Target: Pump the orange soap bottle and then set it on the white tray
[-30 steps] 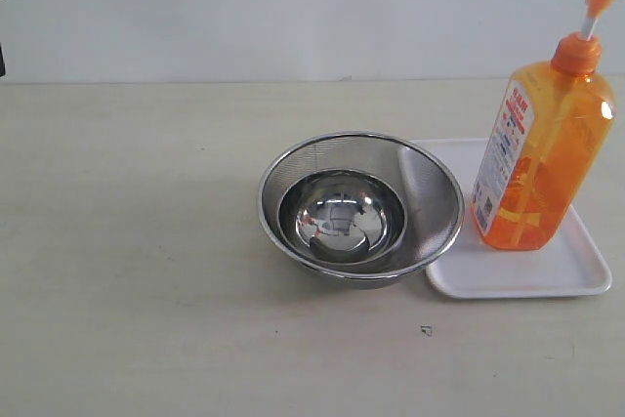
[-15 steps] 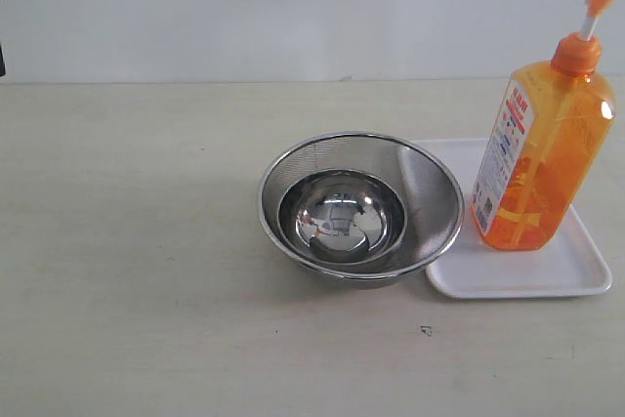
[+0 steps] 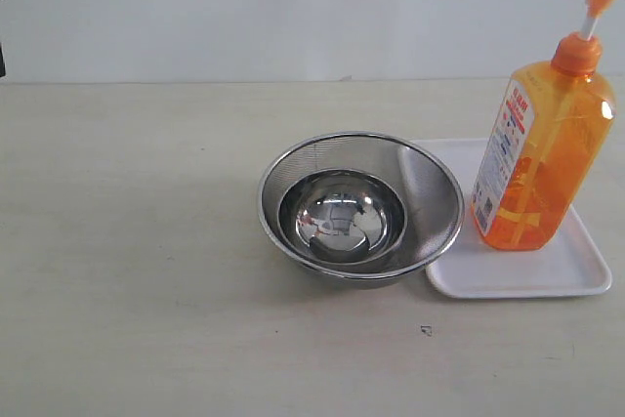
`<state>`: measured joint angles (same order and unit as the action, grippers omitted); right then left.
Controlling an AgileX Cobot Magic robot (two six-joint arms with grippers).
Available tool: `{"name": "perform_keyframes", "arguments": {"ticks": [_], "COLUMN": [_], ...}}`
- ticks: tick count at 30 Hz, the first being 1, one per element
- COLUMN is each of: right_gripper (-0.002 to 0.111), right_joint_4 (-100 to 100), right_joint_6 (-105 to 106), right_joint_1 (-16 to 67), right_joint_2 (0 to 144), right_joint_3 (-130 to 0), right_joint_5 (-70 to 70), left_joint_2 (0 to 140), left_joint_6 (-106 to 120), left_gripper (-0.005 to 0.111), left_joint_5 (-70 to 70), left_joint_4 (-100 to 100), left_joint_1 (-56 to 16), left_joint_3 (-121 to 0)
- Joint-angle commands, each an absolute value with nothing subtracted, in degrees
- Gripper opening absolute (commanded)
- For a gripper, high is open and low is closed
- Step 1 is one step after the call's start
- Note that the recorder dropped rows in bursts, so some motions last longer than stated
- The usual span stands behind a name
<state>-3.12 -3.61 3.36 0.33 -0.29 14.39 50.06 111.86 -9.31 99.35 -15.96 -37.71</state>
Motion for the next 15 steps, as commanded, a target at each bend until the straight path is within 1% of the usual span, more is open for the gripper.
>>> {"name": "perform_keyframes", "arguments": {"ticks": [1,15], "right_gripper": [0.0,0.0], "right_joint_4": [-3.1,-3.1], "right_joint_6": [-4.0,-3.8], "right_joint_1": [3.2,3.2], "right_joint_2": [0.0,0.0], "right_joint_3": [0.0,0.0], "right_joint_5": [18.4,19.6], "left_joint_2": [49.7,49.7], "left_joint_6": [111.4,111.4], "left_gripper": [0.005,0.005], "left_joint_5": [-9.0,-9.0], "left_joint_4": [99.9,99.9], "left_joint_1": [-15.7,-15.7], "left_joint_3": [-37.6,-37.6]}}
